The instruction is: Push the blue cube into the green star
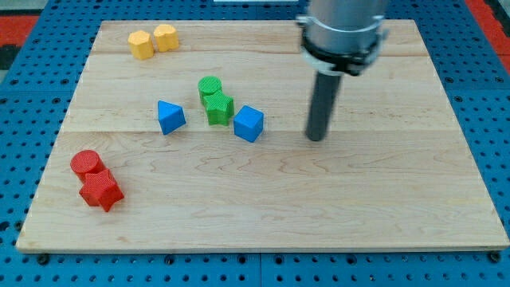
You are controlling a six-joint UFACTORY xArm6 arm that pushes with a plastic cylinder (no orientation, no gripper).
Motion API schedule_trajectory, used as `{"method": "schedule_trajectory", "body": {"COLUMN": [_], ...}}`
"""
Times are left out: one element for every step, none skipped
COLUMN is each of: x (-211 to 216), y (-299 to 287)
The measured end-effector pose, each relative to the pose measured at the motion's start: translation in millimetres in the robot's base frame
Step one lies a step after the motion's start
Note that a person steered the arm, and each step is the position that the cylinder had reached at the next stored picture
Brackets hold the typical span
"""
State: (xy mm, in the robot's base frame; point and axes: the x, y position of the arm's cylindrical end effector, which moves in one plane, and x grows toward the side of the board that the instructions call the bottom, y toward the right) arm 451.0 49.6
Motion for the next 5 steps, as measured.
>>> {"method": "schedule_trajectory", "body": {"x": [-0.1, 0.8, -9.1, -11.2, -16.9], "y": [-100.5, -112.3, -139.6, -143.4, -85.3]}}
